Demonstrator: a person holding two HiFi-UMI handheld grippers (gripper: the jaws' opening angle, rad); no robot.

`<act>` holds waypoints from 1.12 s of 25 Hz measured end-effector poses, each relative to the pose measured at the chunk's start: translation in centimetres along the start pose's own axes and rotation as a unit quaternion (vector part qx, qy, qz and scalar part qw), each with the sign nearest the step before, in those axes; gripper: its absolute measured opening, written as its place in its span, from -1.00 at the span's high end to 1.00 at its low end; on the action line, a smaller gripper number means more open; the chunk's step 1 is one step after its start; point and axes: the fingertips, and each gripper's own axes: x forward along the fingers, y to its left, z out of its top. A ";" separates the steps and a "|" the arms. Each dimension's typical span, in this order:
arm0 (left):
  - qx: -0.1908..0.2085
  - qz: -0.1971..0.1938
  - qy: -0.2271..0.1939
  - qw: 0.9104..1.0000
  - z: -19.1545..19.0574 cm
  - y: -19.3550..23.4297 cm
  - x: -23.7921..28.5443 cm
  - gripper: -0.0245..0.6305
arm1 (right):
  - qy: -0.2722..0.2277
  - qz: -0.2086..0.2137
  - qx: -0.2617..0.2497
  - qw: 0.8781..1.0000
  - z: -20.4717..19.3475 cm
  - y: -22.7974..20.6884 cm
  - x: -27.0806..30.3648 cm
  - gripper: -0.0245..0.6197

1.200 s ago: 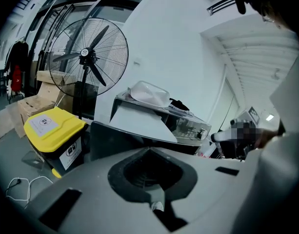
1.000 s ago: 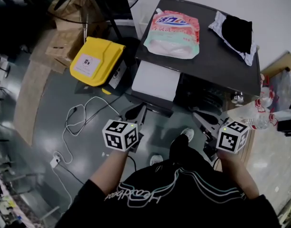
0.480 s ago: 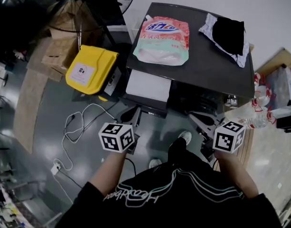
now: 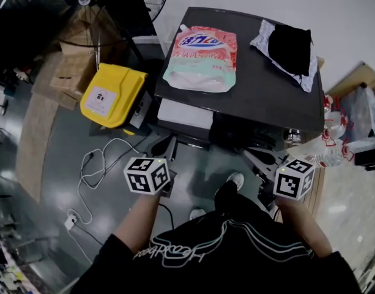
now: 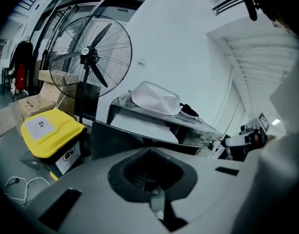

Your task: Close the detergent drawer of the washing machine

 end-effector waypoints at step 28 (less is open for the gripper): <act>-0.001 -0.009 -0.020 1.000 2.5 0.7 3.4 0.85 | -0.007 -0.020 0.012 1.000 1.2 -2.2 -0.2 0.84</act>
